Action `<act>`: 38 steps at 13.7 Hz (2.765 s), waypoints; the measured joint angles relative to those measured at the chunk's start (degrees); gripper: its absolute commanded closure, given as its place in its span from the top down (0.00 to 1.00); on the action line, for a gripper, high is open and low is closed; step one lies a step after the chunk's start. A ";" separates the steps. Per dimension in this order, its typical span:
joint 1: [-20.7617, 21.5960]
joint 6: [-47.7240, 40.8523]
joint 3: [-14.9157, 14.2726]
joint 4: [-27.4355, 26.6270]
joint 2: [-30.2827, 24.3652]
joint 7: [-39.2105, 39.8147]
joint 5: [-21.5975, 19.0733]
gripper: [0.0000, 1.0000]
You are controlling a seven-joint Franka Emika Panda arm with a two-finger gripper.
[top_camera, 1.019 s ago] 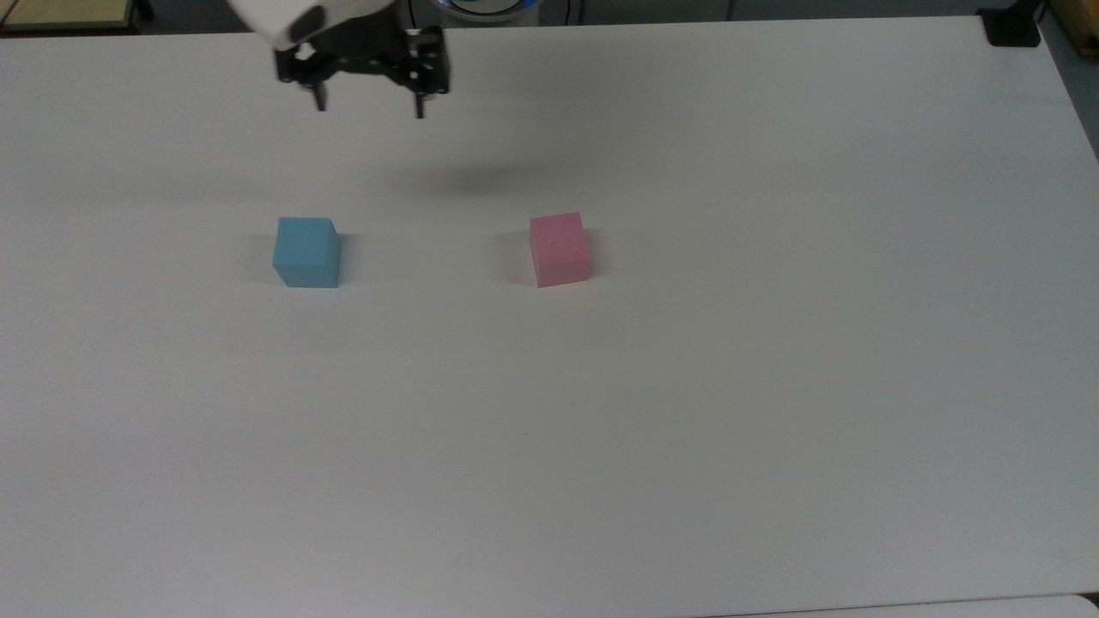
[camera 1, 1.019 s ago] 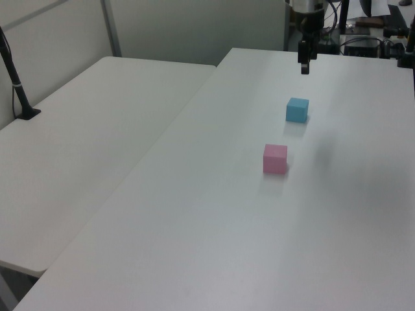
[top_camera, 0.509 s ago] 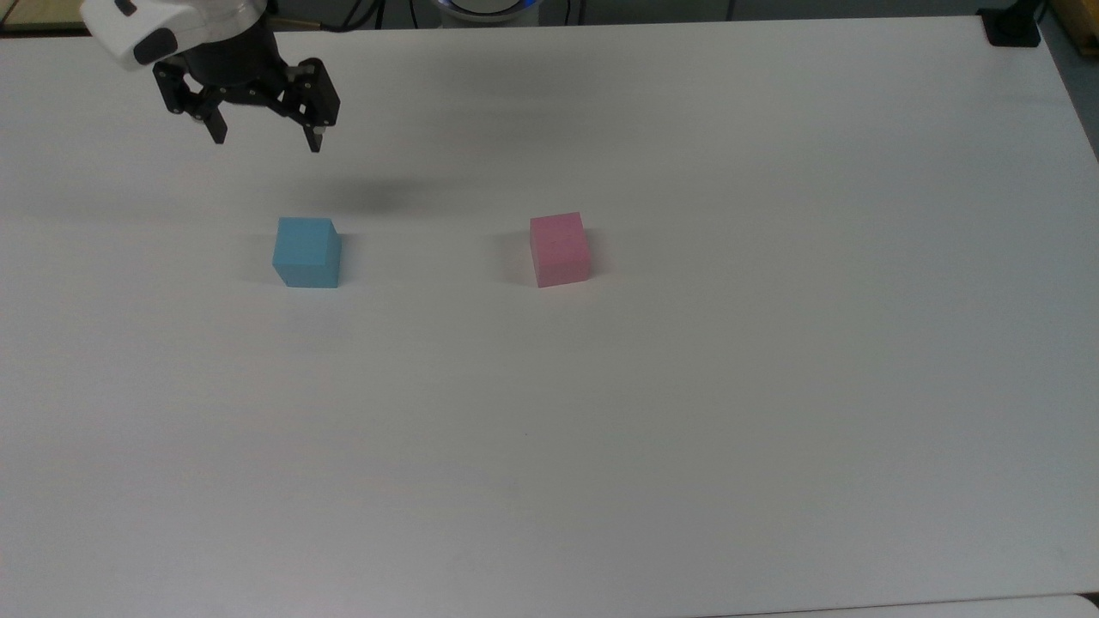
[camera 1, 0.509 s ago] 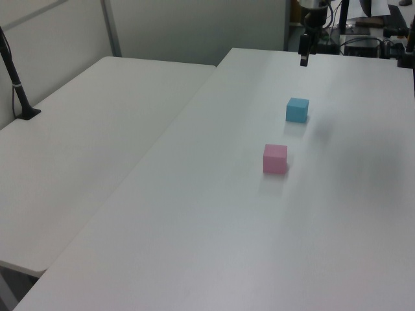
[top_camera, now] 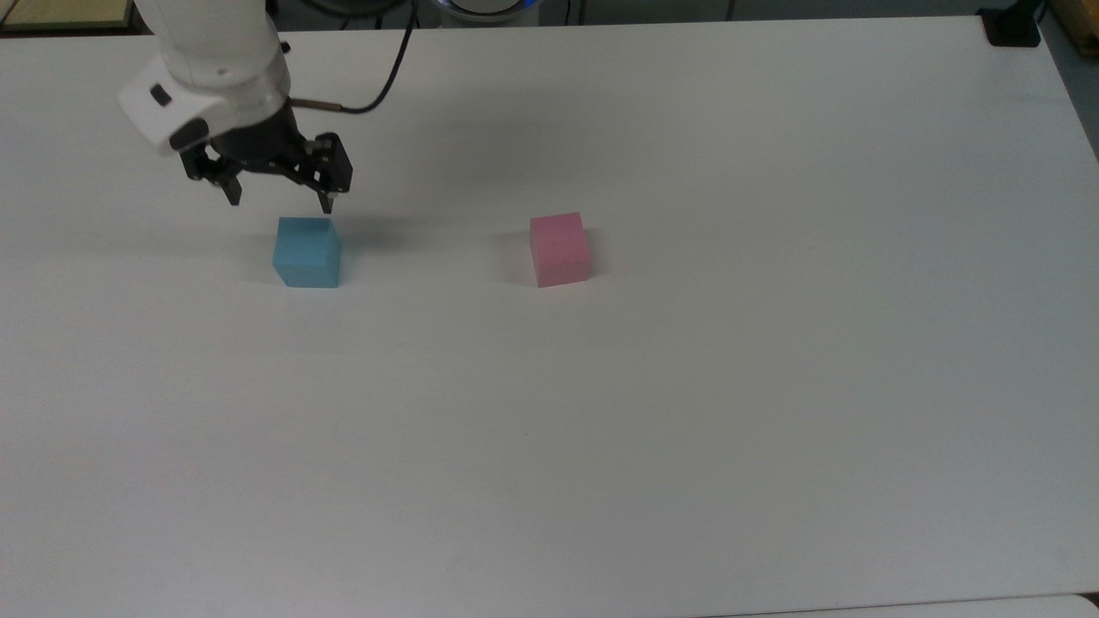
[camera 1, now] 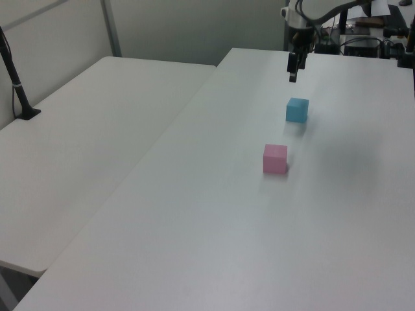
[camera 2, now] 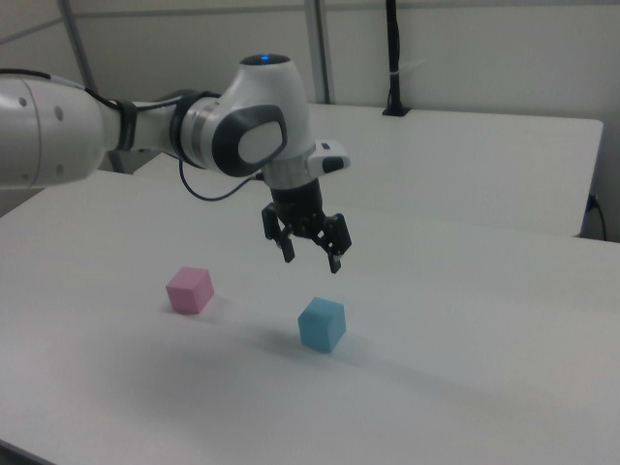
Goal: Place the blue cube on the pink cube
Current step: 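Move the open gripper over the light-blue cube and lower it, then close the gripper on the light-blue cube, then lift the light-blue cube up off the table, then carry the light-blue cube over the pink cube and lower it onto it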
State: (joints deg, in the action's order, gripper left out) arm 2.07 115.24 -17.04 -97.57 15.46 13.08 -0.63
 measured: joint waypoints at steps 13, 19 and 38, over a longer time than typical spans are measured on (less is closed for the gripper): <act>0.13 8.88 -0.26 -3.98 9.90 5.62 0.91 0.00; 0.14 8.88 -1.17 -3.81 9.53 6.55 0.92 0.02; 3.14 -13.60 11.33 13.03 -0.06 -6.23 -2.36 0.09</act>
State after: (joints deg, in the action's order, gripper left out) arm 5.22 101.64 -5.71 -84.53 15.40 6.85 -2.98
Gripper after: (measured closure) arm 0.414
